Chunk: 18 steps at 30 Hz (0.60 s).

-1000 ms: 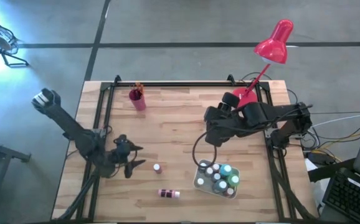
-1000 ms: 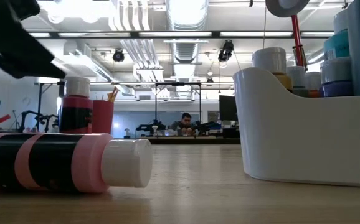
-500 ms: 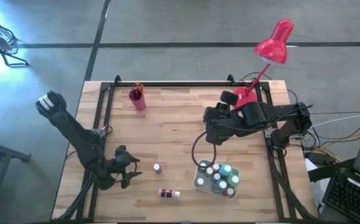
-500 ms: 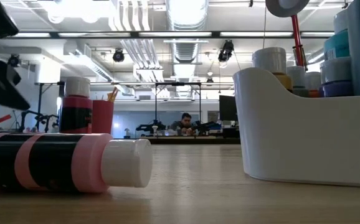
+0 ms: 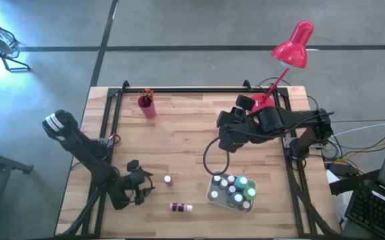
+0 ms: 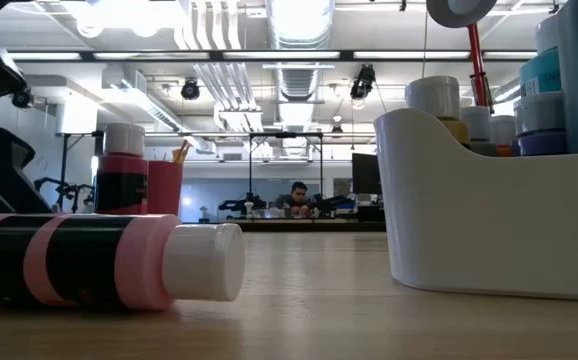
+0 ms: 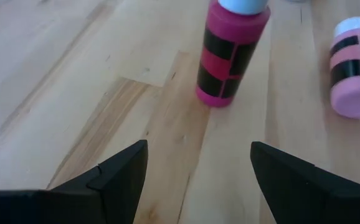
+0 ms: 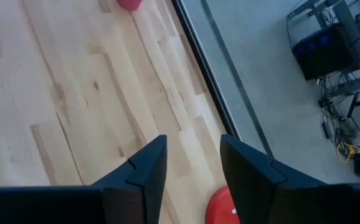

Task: Pick & Place Paint Supplies
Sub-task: Put the pink paint bottle into the white bin

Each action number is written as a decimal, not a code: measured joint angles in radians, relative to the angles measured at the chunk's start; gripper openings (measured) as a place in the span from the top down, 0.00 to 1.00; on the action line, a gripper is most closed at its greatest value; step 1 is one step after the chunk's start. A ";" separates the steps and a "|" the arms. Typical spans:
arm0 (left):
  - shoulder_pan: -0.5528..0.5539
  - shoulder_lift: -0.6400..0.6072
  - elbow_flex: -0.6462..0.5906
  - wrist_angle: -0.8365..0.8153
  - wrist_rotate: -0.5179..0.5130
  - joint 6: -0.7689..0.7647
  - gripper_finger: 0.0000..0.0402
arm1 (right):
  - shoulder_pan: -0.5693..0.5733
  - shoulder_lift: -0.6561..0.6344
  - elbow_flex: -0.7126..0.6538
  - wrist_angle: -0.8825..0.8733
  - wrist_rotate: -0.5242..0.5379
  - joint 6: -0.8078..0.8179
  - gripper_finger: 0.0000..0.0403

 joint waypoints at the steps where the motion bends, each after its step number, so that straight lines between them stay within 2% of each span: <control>1: 0.000 0.022 0.000 0.024 -0.014 0.002 0.28 | -0.003 0.000 0.000 0.000 0.000 0.000 0.64; 10: 0.045 0.168 0.000 0.233 -0.062 0.139 0.28 | -0.015 0.000 0.000 0.001 0.000 -0.004 0.59; 18: 0.132 0.229 0.000 0.379 -0.032 0.296 0.28 | -0.016 0.000 0.000 0.002 0.009 -0.003 0.56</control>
